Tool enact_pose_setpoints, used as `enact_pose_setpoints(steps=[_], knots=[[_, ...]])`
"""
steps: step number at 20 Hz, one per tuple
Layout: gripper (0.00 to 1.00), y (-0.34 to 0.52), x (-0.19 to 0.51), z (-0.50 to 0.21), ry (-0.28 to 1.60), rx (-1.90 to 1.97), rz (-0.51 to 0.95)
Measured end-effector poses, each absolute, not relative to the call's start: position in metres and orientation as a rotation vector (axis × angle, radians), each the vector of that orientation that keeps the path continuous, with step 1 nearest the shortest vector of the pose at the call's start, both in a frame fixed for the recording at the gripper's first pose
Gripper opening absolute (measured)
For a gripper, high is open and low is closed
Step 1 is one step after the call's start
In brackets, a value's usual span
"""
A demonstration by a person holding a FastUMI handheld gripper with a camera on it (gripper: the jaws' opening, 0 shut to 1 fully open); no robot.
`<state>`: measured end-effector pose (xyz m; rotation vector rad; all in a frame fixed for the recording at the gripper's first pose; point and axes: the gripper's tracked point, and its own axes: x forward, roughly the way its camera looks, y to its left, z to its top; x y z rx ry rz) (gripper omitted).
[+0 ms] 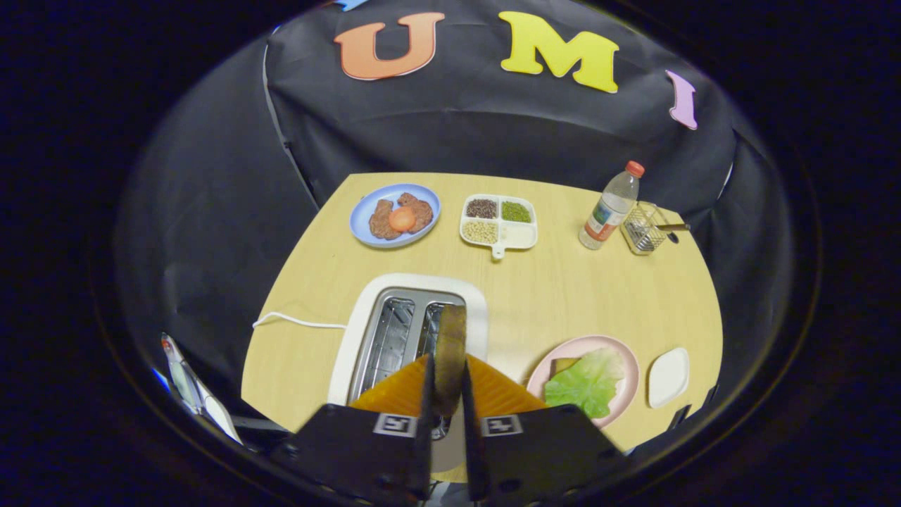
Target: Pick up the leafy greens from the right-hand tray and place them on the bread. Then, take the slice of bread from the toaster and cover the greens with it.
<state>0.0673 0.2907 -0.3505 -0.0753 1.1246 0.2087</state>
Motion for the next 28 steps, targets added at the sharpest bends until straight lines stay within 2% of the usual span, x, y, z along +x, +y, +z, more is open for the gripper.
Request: enact_pose_setpoints(steps=[1, 10, 11, 20, 28], knots=[[0.13, 0.291, 0.064, -0.350, 1.125, -0.064, 0.220], [0.12, 0.286, 0.059, -0.334, 1.068, -0.076, 0.315], [0.04, 0.289, 0.058, -0.333, 1.076, -0.070, 0.326], [0.04, 0.275, 0.064, -0.261, 0.999, 0.073, 0.397], [0.04, 0.193, 0.083, -0.248, 1.052, 0.254, 0.371]])
